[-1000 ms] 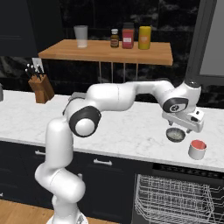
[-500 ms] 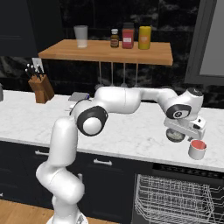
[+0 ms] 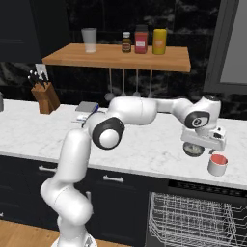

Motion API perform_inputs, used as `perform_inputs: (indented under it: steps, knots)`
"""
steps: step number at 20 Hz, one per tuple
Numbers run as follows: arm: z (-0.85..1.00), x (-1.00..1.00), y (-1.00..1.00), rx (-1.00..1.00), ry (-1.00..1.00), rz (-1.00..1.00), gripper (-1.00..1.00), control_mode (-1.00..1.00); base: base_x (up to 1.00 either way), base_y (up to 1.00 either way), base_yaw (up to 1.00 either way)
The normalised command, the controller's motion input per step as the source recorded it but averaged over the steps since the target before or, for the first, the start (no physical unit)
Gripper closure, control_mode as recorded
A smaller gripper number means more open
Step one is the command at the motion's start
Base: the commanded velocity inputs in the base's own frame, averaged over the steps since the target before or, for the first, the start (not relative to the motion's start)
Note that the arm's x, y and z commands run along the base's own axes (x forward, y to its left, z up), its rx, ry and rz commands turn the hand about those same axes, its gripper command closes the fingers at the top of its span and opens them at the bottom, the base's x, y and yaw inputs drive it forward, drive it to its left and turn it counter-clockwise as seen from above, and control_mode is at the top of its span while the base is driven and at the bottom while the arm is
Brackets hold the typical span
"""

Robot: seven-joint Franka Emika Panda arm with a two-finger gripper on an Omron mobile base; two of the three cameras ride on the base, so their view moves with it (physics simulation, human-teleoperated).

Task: Pick up the cup and bowl from the counter, place them in the dishwasher, and close the dishwasher door.

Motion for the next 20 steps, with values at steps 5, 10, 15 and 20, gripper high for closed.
perform_inputs:
  steps: [5, 10, 15, 20]
  knots:
    - [0.0, 0.0, -0.42, 0.07, 0.0, 0.0, -1.0, -1.0, 0.0, 0.0, 0.0]
    - [0.0, 0.06, -0.31, 0.07, 0.01, 0.0, -1.0, -1.0, 0.0, 0.0, 0.0]
    - [-0.2, 0.04, -0.08, 0.04, 0.02, 0.02, -1.0, -1.0, 0.0, 0.0, 0.0]
    - [-0.63, 0.27, 0.12, 0.02, 0.05, 0.07, -1.0, -1.0, 0.0, 0.0, 0.0]
